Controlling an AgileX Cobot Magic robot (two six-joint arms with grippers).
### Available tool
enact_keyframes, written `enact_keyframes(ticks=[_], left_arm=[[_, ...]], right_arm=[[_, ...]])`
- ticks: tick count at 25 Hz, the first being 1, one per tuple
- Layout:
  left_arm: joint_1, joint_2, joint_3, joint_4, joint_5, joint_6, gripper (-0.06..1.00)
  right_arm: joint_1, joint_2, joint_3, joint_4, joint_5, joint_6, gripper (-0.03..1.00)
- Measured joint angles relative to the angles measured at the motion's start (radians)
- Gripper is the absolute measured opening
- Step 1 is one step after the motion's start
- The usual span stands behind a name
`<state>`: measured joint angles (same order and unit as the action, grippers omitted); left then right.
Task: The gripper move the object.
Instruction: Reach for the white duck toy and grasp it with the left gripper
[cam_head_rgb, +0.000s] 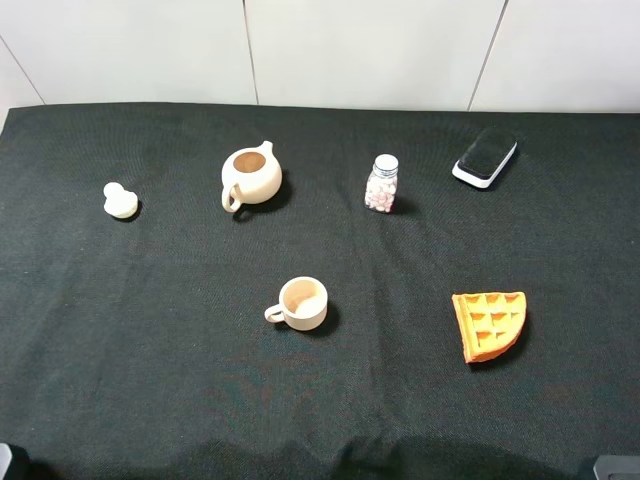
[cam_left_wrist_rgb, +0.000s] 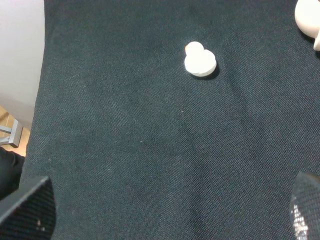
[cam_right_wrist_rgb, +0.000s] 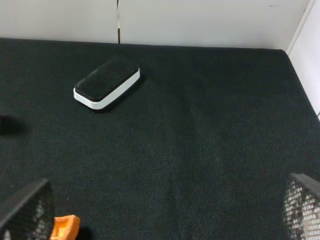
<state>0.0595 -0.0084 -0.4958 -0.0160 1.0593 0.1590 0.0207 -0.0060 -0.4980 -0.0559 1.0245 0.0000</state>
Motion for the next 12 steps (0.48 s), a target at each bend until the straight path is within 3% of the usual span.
enact_keyframes(ticks=[12], left_arm=[[0.0, 0.0, 0.0, 0.0, 0.0, 0.0, 0.99]], right_arm=[[0.0, 0.0, 0.0, 0.0, 0.0, 0.0, 0.69]])
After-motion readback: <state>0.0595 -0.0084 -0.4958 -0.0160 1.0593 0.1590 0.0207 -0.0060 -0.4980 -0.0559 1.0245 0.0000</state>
